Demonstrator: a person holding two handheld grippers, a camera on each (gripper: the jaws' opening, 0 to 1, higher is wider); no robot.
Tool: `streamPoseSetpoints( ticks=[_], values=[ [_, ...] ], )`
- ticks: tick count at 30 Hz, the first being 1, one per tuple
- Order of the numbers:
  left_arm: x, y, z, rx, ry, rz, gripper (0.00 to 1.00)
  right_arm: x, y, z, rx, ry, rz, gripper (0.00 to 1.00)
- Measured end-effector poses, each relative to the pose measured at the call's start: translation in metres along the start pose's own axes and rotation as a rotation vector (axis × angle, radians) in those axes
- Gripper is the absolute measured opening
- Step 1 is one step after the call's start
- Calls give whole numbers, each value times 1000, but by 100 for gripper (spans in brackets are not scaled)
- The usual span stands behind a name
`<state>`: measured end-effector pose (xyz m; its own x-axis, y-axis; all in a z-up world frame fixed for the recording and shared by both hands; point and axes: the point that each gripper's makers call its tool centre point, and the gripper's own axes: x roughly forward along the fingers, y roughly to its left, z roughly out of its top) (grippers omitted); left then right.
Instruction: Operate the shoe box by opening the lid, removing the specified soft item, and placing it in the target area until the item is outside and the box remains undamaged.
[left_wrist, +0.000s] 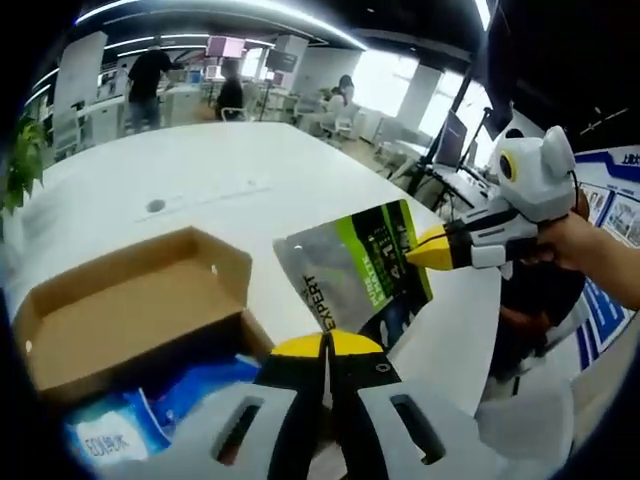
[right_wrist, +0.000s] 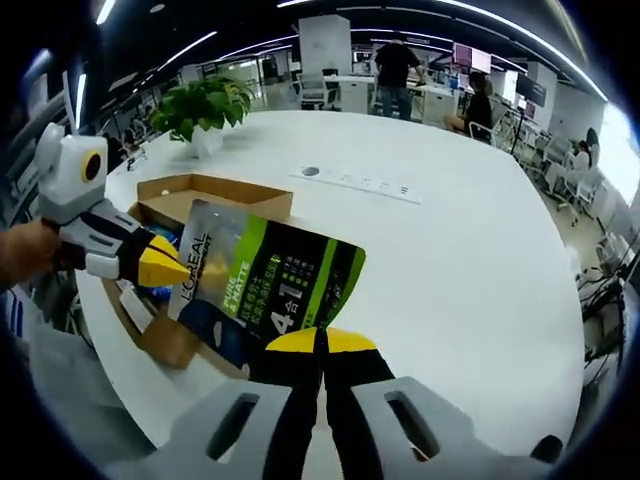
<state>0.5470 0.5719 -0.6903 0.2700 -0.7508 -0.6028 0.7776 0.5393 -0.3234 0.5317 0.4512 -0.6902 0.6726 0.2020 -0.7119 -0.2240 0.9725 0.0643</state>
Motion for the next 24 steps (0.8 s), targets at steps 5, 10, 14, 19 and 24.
streamPoseSetpoints(
  ticks=[5,10,14,19,24],
  values=[
    [12,-1,-1,9,25,-5,0,7,-9,-7,6,17,-8,0],
    [24,2,-4,22,59,-3,0,17,-16,-14,13,33,-12,0],
    [33,5,-6,38,93,6,0,25,-21,-19,16,43,-13,0],
    [45,10,-9,53,130,20,0,35,-27,-23,16,52,-17,0],
    [58,12,-11,115,180,33,0,44,-35,-26,9,57,-26,0]
  ],
)
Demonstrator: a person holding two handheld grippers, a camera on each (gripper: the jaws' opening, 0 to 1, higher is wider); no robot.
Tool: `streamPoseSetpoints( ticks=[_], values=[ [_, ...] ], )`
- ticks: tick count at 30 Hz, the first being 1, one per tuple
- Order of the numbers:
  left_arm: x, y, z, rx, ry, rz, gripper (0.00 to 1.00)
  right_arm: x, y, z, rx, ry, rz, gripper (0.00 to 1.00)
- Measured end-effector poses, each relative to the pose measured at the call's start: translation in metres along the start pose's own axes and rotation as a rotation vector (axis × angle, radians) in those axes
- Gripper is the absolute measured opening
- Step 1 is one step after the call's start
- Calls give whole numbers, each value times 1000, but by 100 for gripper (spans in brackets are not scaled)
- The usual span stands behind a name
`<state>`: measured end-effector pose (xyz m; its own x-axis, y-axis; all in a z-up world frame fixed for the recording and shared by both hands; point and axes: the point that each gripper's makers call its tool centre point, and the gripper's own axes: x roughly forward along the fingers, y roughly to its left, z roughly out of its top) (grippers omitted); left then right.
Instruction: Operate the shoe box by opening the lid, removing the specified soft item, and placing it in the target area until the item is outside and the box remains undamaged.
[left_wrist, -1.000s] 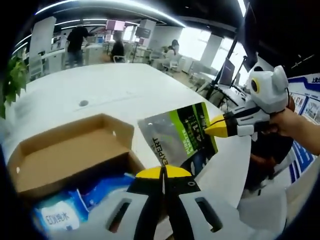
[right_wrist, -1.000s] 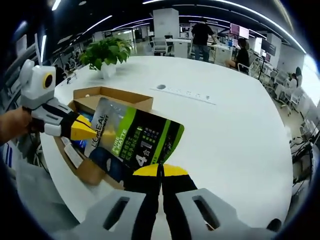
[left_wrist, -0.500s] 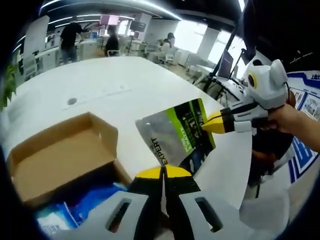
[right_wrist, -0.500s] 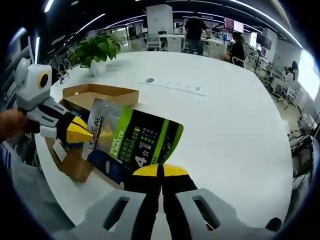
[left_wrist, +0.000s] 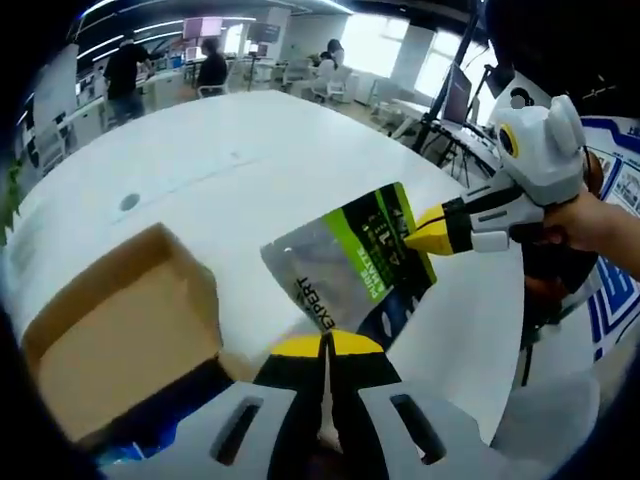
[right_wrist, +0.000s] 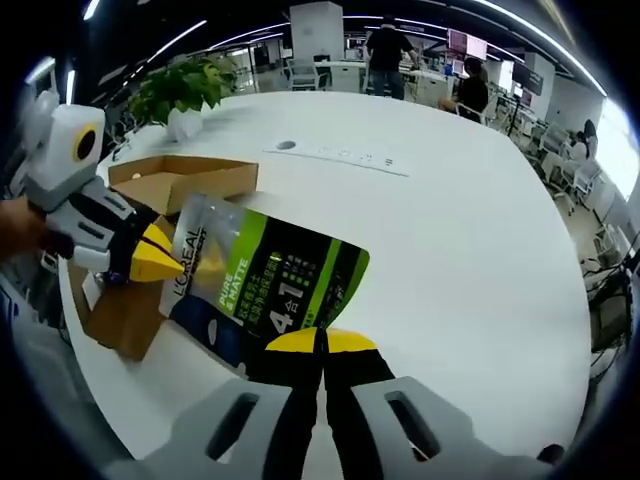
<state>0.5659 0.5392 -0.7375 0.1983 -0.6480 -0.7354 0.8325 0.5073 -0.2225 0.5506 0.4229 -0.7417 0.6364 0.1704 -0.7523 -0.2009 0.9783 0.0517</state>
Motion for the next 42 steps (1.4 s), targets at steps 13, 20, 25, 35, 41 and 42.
streamPoseSetpoints(
  ticks=[13,20,25,35,41,42],
  values=[
    [15,2,0,211,108,51,0,16,-10,-6,8,15,-8,0],
    [26,0,-6,352,187,67,0,20,-15,-11,28,12,-4,0],
    [36,-2,-12,433,257,72,0,24,-18,-15,29,3,2,0],
    [48,4,-19,480,291,95,0,32,-18,-16,-4,-37,23,0],
    [51,7,-24,470,288,96,0,37,-16,-21,-63,-49,25,0],
    [51,7,-25,461,287,96,0,37,-15,-22,-68,-52,29,0]
  ],
)
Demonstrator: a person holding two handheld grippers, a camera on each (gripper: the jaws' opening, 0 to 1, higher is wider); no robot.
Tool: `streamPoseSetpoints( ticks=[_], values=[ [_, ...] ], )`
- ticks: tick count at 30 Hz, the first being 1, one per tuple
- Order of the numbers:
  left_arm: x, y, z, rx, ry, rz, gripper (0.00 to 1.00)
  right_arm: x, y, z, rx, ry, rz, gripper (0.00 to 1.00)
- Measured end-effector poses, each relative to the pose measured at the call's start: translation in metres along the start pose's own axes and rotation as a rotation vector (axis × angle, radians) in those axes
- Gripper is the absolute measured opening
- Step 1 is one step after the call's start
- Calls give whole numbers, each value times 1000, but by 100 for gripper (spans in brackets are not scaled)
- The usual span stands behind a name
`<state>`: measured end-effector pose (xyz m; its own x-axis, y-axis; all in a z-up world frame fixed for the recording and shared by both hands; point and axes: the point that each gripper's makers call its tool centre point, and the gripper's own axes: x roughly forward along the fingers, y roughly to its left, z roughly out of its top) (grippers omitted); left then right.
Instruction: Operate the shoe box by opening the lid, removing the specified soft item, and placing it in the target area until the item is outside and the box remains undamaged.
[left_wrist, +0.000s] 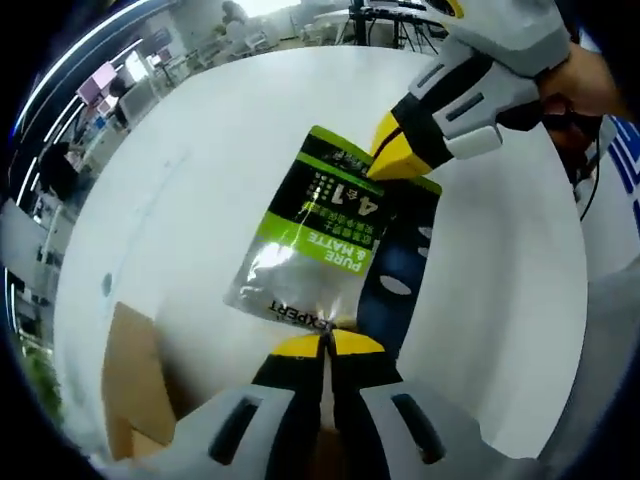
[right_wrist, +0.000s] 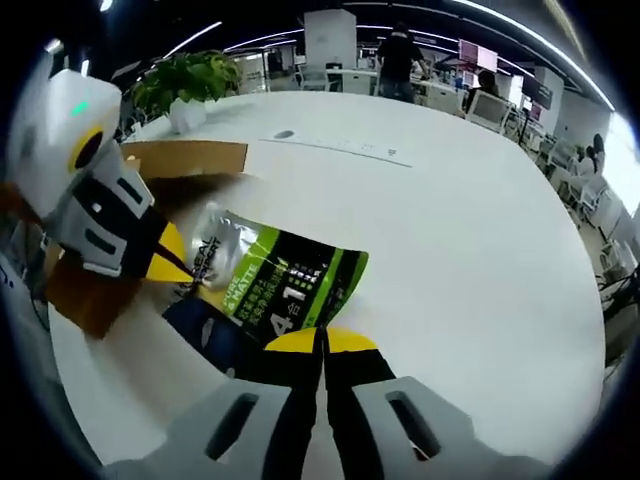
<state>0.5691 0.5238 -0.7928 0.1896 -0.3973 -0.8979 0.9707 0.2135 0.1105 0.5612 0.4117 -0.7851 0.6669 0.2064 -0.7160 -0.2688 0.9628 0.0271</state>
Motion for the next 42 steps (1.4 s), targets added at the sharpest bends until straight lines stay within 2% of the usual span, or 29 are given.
streamPoseSetpoints(
  ticks=[5,14,19,27,30,33,42],
  values=[
    [0,0,-1,1,-8,3,0,4,0,-3,-17,0,1,0],
    [1,0,-2,50,-1,22,1,8,-3,-4,-40,3,-6,3],
    [2,1,-3,61,0,37,2,7,-10,-6,-98,7,-33,7],
    [-3,-1,-5,97,10,53,6,-4,-23,-3,-61,-12,-52,3],
    [-5,1,-6,114,11,64,9,-7,-18,-5,-25,-11,-31,3],
    [-9,2,-5,122,1,76,10,-10,-17,-7,-37,-7,-37,2],
    [-22,-3,1,82,-44,75,13,-16,-15,-1,-26,-27,-28,3]
  ],
)
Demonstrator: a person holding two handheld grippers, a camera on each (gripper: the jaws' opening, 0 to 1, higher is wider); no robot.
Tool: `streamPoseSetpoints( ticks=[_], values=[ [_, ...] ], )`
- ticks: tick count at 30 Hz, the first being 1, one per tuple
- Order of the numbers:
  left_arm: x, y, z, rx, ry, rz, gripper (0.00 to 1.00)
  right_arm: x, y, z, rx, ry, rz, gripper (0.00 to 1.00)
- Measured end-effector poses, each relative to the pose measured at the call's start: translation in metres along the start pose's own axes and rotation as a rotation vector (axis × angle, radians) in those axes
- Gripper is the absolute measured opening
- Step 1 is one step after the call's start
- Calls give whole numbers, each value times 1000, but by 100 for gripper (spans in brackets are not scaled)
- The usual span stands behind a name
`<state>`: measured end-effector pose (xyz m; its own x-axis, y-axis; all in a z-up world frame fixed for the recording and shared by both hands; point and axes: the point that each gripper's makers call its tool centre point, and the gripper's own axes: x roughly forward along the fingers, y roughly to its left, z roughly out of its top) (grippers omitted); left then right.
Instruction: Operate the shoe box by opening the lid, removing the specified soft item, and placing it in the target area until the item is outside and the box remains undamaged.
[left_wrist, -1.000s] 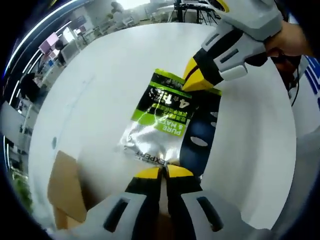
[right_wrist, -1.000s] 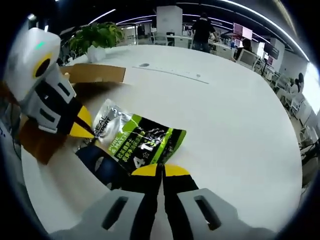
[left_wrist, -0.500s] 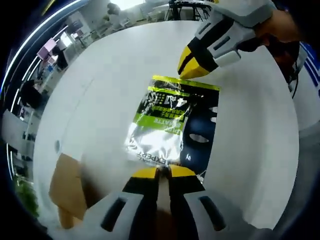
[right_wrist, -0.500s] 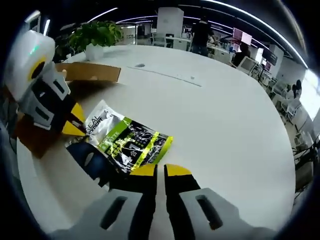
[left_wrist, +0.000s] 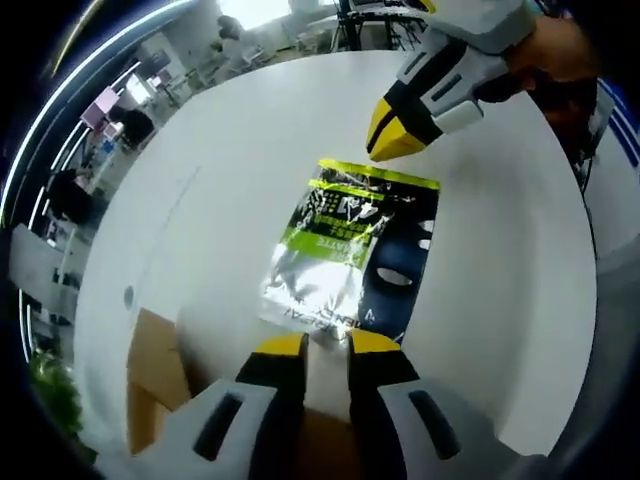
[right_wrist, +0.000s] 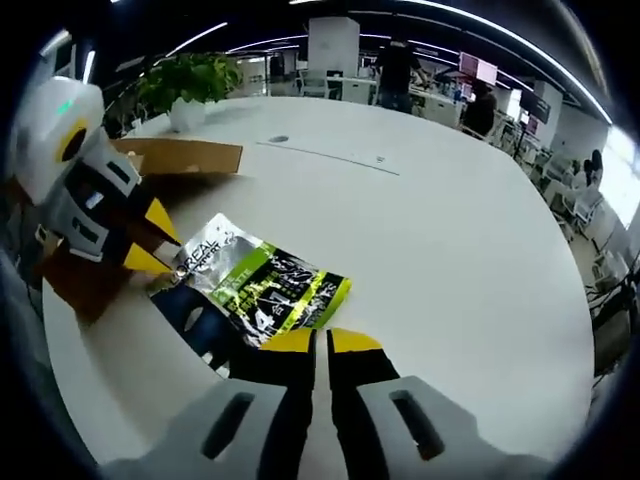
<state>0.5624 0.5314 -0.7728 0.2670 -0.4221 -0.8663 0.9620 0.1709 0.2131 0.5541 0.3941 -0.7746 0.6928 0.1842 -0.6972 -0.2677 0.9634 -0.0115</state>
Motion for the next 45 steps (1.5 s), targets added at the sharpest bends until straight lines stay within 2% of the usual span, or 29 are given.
streamPoseSetpoints(
  ticks=[13,18,22,25,32,45],
  values=[
    [-34,-1,18,-179,-138,-11,17,-18,9,12,-23,-14,-1,8],
    [-49,-3,18,-211,-169,-22,23,-28,18,18,-28,-8,7,13],
    [-62,-8,16,-204,-187,-15,25,-34,22,22,-28,-8,14,16],
    [-73,-9,16,-234,-217,-14,28,-41,31,30,-38,-16,30,18],
    [-93,-9,5,-293,-250,-10,35,-51,49,43,-46,-16,53,27],
    [-125,-4,-21,-349,-270,24,45,-63,94,63,-94,-40,119,37]
  ],
)
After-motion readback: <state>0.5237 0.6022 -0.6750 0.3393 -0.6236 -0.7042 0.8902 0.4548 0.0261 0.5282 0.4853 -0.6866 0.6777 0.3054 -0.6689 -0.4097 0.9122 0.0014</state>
